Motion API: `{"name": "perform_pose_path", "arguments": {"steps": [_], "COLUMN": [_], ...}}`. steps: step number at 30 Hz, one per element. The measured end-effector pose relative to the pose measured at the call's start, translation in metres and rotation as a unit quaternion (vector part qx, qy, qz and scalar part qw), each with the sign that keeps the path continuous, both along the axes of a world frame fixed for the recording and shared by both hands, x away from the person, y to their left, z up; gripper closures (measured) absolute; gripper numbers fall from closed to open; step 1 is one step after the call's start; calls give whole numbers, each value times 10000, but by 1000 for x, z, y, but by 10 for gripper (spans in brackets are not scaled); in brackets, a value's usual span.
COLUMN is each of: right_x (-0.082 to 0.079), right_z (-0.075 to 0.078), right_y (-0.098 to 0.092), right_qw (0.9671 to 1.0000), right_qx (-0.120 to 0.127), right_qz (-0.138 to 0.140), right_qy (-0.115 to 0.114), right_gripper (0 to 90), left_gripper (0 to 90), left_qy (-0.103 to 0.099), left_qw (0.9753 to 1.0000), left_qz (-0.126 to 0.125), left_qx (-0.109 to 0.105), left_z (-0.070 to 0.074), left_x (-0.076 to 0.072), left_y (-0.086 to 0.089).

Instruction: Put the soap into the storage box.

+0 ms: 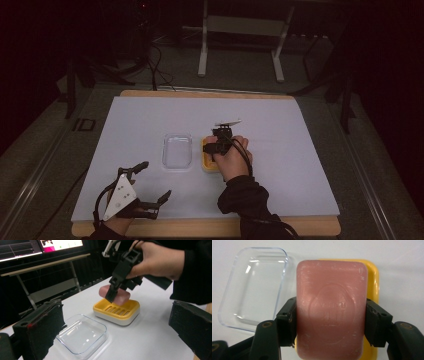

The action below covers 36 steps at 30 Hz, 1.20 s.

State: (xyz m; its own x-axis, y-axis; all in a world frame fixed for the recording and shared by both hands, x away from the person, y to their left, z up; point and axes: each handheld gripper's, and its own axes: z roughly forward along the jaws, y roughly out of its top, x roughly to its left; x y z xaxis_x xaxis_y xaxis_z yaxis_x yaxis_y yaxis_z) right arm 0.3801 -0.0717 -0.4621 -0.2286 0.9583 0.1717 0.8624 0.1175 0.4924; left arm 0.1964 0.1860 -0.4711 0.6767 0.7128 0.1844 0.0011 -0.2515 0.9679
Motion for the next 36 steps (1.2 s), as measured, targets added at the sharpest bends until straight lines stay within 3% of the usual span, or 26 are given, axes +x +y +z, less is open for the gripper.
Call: {"name": "perform_pose_path", "arguments": {"steps": [2,4,10,16,21,24,26,28,30,36], "right_x": [1,2,5,6,8,9,9,8,8,8], "right_z": [-8,-16,-31,-34,-34,-31,-26,-17,-11,7], "right_y": [-1,-1,-2,0,1,0,-1,-3,-3,-16], "right_qw": [9999,10000,9997,9996,9994,9990,9992,9990,9988,9940], "right_qx": [118,-24,32,-23,-122,-134,-100,112,51,111], "right_qz": [-42,-71,-106,-144,9,173,277,340,433,1083], "right_qy": [41,36,195,260,335,399,277,265,207,144], "right_gripper": [378,378,378,377,360,337,263,252,243,194], "left_gripper": [6,6,6,6,6,6,6,6,6,6], "left_qy": [-12,-20,30,21,33,35,31,39,39,30], "left_qw": [10000,10000,10000,10000,10000,10000,10000,10000,10000,10000], "left_qz": [-7,-6,-28,-55,-52,-58,-56,-52,-53,-40], "left_qx": [28,12,16,17,8,11,16,20,25,36], "left_z": [0,0,0,0,0,0,0,0,0,0], "left_x": [0,-1,0,-1,0,0,0,0,0,0], "left_y": [0,-1,0,-1,0,0,0,0,-1,0]}}
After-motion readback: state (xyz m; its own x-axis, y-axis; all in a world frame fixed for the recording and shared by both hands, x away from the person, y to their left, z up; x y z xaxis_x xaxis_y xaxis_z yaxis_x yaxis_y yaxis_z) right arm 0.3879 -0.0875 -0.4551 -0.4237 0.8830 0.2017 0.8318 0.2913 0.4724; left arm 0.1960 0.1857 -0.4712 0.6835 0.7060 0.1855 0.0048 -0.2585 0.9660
